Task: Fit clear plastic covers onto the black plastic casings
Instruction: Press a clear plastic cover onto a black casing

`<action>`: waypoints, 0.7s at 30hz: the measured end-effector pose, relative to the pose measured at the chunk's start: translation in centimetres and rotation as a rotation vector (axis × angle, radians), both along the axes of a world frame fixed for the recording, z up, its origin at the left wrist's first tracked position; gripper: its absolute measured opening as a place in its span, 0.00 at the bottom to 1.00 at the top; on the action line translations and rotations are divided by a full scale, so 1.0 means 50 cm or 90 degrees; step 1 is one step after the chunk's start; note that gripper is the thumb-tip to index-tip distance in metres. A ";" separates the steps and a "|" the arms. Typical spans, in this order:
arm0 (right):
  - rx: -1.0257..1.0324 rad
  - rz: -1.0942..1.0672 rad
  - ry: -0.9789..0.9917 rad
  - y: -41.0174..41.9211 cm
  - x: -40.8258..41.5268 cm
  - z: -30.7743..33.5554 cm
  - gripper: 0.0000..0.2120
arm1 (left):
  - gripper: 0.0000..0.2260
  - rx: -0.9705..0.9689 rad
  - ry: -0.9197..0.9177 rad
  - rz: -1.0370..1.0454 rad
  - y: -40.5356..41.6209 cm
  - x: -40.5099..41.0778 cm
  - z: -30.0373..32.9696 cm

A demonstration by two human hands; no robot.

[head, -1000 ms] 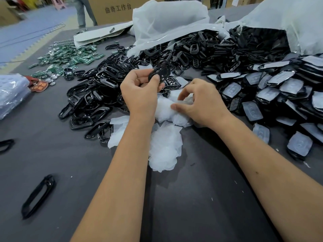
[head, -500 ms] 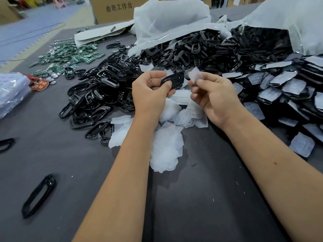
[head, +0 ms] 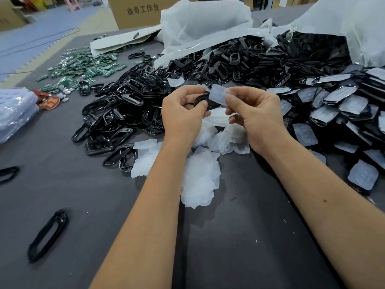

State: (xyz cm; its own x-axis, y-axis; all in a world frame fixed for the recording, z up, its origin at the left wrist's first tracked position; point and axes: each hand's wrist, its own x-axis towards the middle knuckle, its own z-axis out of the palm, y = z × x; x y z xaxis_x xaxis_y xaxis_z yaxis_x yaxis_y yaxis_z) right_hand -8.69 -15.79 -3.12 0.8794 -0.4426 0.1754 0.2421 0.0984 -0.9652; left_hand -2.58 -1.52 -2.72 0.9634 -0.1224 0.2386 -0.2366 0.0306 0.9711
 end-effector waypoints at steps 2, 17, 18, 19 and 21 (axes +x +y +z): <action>-0.037 -0.001 -0.007 0.003 -0.002 -0.001 0.03 | 0.11 -0.009 0.003 -0.011 0.000 0.002 -0.001; -0.188 -0.132 -0.021 -0.004 0.007 -0.013 0.07 | 0.16 -0.059 0.075 -0.096 -0.007 -0.005 0.013; -0.189 -0.135 -0.018 -0.004 0.007 -0.013 0.07 | 0.15 -0.056 0.072 -0.094 -0.007 -0.007 0.013; -0.194 -0.138 -0.015 -0.004 0.007 -0.012 0.07 | 0.15 -0.053 0.069 -0.092 -0.007 -0.008 0.013; -0.201 -0.140 -0.008 -0.003 0.007 -0.012 0.07 | 0.15 -0.049 0.063 -0.088 -0.007 -0.009 0.012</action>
